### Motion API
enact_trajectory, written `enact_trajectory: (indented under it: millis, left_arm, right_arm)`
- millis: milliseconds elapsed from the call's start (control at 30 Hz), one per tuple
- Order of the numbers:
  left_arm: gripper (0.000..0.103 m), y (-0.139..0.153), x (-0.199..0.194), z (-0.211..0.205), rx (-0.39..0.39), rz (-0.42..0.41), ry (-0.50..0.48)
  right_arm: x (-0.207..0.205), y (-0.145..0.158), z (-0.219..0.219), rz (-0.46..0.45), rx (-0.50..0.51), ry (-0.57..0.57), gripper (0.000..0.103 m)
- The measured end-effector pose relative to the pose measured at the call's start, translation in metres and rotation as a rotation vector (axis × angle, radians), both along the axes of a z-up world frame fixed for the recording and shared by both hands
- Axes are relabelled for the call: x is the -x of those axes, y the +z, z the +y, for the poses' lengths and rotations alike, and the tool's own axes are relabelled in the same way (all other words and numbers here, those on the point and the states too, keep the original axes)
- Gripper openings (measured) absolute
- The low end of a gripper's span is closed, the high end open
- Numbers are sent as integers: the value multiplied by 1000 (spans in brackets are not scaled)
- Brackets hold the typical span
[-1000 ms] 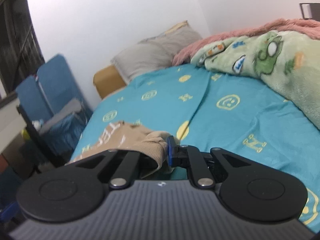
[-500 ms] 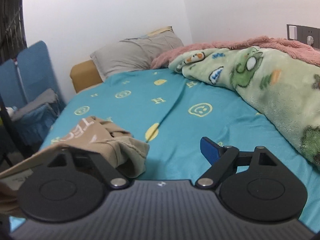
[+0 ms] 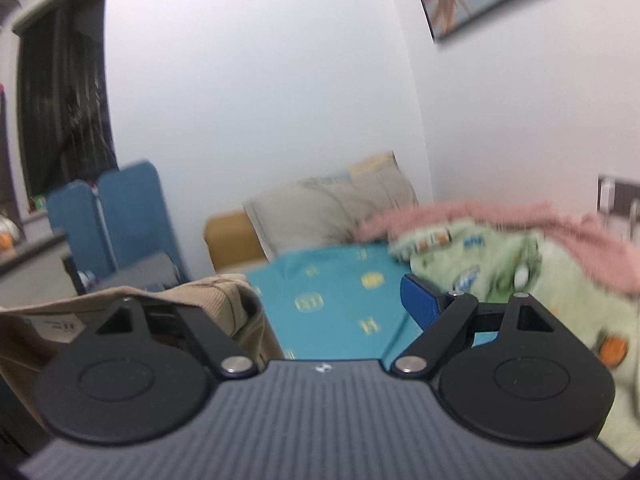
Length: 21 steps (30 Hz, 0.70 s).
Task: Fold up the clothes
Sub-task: 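Raise the T-shirt high with both grippers to shake it out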
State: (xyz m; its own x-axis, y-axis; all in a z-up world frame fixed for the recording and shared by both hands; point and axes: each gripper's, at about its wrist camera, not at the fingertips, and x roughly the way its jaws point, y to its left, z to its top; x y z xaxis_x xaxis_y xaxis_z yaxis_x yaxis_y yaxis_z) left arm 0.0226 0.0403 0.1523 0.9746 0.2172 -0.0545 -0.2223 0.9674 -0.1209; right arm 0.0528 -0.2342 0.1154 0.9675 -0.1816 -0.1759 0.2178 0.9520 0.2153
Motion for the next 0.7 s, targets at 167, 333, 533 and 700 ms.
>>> enact_trajectory:
  millis: [167, 333, 533, 700]
  left_arm:
    - [89, 73, 48, -2, -13, -100, -44]
    - [89, 141, 98, -8, -35, -184, -79]
    - [92, 207, 162, -10, -3, -241, -137]
    - [92, 249, 208, -7, 2, -293, -150]
  right_arm:
    - [51, 73, -4, -88, -11, 12, 84]
    - [109, 132, -8, -179, 12, 9, 84]
    - [179, 181, -13, -272, 2, 6, 85]
    - [225, 208, -8, -333, 43, 10, 85]
